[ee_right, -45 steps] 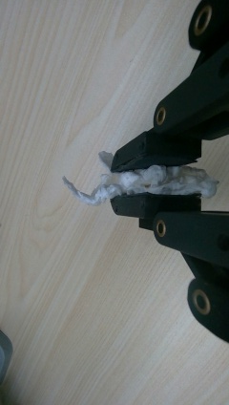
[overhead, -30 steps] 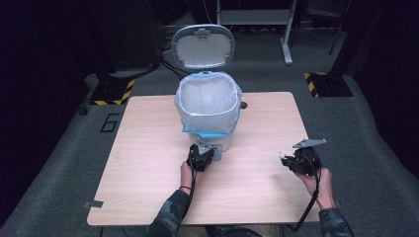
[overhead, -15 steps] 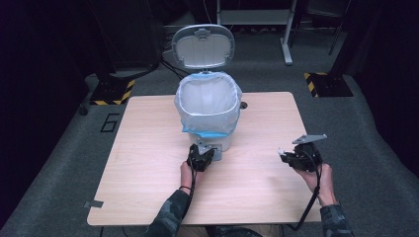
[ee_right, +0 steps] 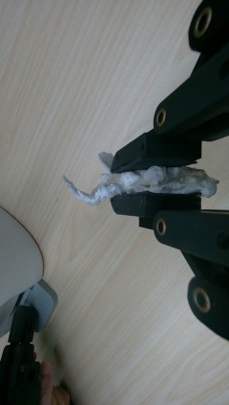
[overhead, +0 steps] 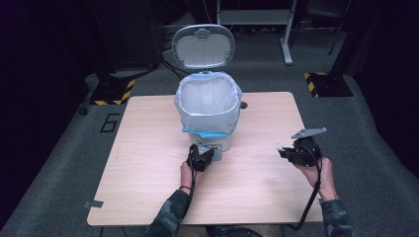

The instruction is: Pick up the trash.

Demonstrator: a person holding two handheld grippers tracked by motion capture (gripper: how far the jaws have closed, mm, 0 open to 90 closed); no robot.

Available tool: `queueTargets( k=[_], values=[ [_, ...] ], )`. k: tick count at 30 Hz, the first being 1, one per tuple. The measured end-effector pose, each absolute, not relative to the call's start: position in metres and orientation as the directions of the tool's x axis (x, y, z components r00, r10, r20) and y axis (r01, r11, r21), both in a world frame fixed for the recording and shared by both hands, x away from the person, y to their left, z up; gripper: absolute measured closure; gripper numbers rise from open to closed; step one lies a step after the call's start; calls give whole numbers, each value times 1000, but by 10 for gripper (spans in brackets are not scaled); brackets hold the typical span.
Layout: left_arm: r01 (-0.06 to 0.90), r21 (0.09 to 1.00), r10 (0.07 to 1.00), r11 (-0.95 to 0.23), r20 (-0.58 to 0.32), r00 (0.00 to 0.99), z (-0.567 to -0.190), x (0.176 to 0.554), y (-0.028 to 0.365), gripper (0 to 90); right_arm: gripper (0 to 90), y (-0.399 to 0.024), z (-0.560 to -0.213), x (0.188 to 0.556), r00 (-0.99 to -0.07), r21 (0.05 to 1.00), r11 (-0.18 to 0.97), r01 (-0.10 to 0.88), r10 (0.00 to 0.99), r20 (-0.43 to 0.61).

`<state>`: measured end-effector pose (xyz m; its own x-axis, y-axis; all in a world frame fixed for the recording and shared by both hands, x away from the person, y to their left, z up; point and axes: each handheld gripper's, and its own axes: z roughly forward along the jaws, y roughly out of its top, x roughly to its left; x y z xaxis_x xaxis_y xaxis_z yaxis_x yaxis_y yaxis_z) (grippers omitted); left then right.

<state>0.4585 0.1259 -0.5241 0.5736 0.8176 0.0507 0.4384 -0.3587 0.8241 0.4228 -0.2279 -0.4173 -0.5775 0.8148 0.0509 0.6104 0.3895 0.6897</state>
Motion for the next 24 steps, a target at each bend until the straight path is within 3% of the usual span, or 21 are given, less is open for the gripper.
queueTargets(
  k=[24],
  values=[
    [439, 826, 818, -355, 47, 573, -524, 459, 126, 900, 790, -218, -394, 437, -612, 691, 413, 594, 789, 55]
  ],
)
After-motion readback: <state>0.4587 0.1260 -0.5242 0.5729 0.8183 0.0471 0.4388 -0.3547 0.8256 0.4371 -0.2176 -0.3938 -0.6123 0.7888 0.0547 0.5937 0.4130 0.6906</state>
